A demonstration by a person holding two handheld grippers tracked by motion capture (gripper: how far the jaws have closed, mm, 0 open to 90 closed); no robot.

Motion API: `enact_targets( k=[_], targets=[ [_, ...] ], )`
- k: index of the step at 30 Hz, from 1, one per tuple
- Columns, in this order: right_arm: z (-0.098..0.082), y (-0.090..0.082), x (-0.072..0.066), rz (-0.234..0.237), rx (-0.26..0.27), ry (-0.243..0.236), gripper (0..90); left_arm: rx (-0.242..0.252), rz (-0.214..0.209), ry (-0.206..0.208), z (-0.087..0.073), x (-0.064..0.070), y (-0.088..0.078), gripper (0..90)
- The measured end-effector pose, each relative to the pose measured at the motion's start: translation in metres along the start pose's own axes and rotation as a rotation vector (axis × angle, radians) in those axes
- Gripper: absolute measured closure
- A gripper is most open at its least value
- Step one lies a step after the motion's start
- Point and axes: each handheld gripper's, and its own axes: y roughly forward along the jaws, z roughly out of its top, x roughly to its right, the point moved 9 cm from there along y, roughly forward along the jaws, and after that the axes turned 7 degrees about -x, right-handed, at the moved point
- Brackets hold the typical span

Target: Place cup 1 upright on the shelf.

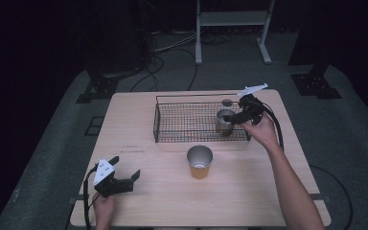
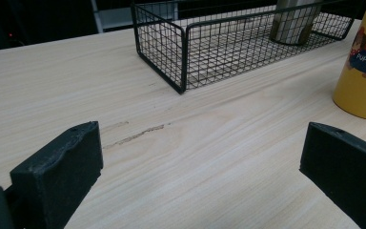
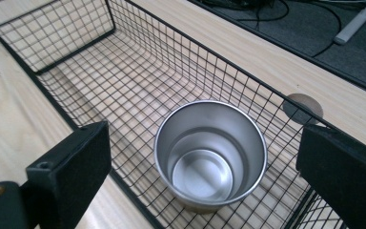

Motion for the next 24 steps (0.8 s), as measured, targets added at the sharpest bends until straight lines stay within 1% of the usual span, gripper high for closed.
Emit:
enact_targets(
  k=[3,5,7,8,10,12,13,14,15,16,17,19,20,21,23,24],
  targets=[
    [-0.002,-0.003,-0.001,0.005,-0.003,-0.002,3.8,0.0,-0.001,0.0,0.0,0.0,0.0,0.0],
    [-0.007,-0.01,-0.004,0.01,0.004,-0.01,3.8,0.0,-0.001,-0.002,0.0,0.0,0.0,0.0],
    [-0.007,-0.011,-0.005,0.015,0.009,-0.011,3.8,0.0,-0.001,-0.002,0.0,0.0,0.0,0.0],
    [-0.011,-0.017,-0.009,0.023,0.012,-0.018,3.6,0.0,-0.001,-0.001,0.0,0.0,0.0,0.0],
    [-0.015,-0.021,-0.013,0.031,0.006,-0.025,2.8,0.0,-0.001,0.0,0.0,0.0,0.0,0.0],
    [-0.018,-0.027,-0.017,0.039,0.021,-0.037,2.8,-0.002,-0.001,0.001,0.0,0.0,0.0,0.0],
    [-0.021,-0.029,-0.02,0.05,0.027,-0.035,2.8,-0.003,-0.001,0.001,0.0,0.0,0.0,0.0],
    [-0.021,-0.029,-0.02,0.05,0.027,-0.035,2.8,-0.003,-0.001,0.001,0.0,0.0,0.0,0.0],
    [-0.026,-0.034,-0.025,0.056,0.027,-0.04,2.8,-0.005,-0.001,0.002,0.0,0.0,0.0,0.0],
    [-0.028,-0.037,-0.027,0.057,0.044,-0.045,2.9,-0.005,-0.002,0.002,0.0,0.0,0.0,0.0],
    [-0.028,-0.037,-0.027,0.057,0.044,-0.045,2.9,-0.005,-0.002,0.002,0.0,0.0,0.0,0.0],
    [-0.036,-0.043,-0.031,0.07,0.047,-0.043,2.9,-0.006,-0.002,0.003,0.0,0.0,0.0,0.0],
    [-0.036,-0.043,-0.031,0.07,0.047,-0.043,2.9,-0.006,-0.002,0.003,0.0,0.0,0.0,0.0],
    [-0.042,-0.047,-0.034,0.076,0.053,-0.042,2.9,-0.006,-0.002,0.003,0.0,0.0,0.0,0.0],
    [-0.047,-0.048,-0.037,0.081,0.047,-0.048,2.9,-0.008,-0.002,0.004,0.0,0.0,0.0,0.0],
    [-0.049,-0.05,-0.04,0.08,0.055,-0.052,2.9,-0.007,-0.002,0.004,0.0,0.0,0.0,0.0]
  ],
)
